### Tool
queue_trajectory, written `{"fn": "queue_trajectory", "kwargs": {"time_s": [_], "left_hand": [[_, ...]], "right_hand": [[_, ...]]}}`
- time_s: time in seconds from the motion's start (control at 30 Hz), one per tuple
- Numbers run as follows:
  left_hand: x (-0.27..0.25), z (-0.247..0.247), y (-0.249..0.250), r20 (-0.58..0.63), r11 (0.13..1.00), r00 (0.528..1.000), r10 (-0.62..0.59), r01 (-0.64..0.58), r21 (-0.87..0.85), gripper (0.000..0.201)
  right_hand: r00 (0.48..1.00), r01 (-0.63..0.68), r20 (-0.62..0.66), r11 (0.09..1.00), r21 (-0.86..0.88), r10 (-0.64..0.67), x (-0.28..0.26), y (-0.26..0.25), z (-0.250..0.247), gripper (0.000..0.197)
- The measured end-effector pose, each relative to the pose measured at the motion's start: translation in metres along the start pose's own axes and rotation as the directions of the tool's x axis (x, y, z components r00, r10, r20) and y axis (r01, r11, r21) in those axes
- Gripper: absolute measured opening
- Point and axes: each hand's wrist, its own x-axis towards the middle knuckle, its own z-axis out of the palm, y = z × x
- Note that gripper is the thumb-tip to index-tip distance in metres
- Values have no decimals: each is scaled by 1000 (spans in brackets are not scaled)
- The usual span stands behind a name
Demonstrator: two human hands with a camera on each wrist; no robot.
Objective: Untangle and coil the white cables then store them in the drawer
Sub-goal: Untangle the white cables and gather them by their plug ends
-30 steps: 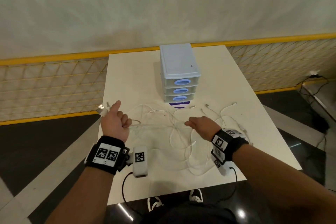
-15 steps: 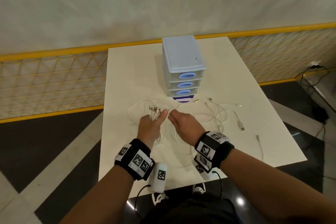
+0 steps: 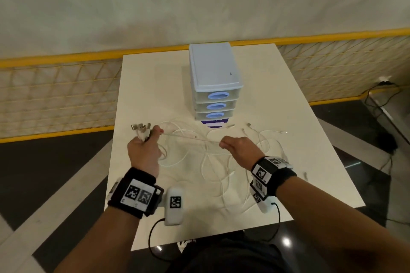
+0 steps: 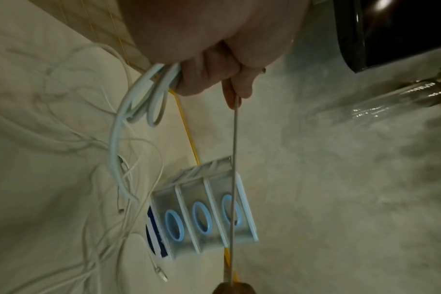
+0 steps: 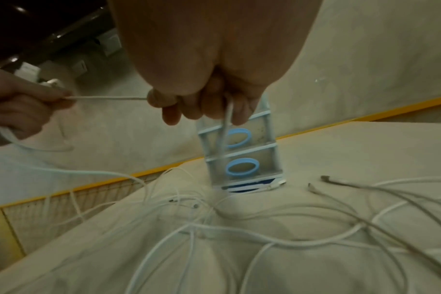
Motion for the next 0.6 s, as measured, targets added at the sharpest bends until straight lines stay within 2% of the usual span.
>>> {"fn": "queue_trajectory", "kwargs": {"time_s": [0.17, 0.27, 0.33, 0.43, 0.5, 0.6], "left_hand": [[4, 8, -8, -115, 998, 993, 20, -26, -53, 21], [12, 5, -6, -194, 998, 981, 25, -34, -44, 22], [16, 3, -7, -198, 1000, 980, -9, 5, -21, 21], [12, 6, -20, -139, 987, 979, -148, 154, 37, 30], [0, 14, -35, -41, 967, 971, -235, 238, 89, 34], [-27, 38, -58, 122, 951, 954, -275, 251, 179, 37]], "right_hand": [[997, -69, -19, 994, 84, 70, 12, 43, -19, 28], [992, -129, 9, 989, 77, 128, 11, 70, -30, 30], [993, -113, -20, 992, 49, 114, 12, 76, -33, 29], [988, -76, -130, 996, 39, 80, 13, 73, -29, 29], [983, -40, -179, 999, 20, 43, 11, 67, -26, 30], [992, 45, -119, 999, -19, -47, 5, 50, -15, 32]]}}
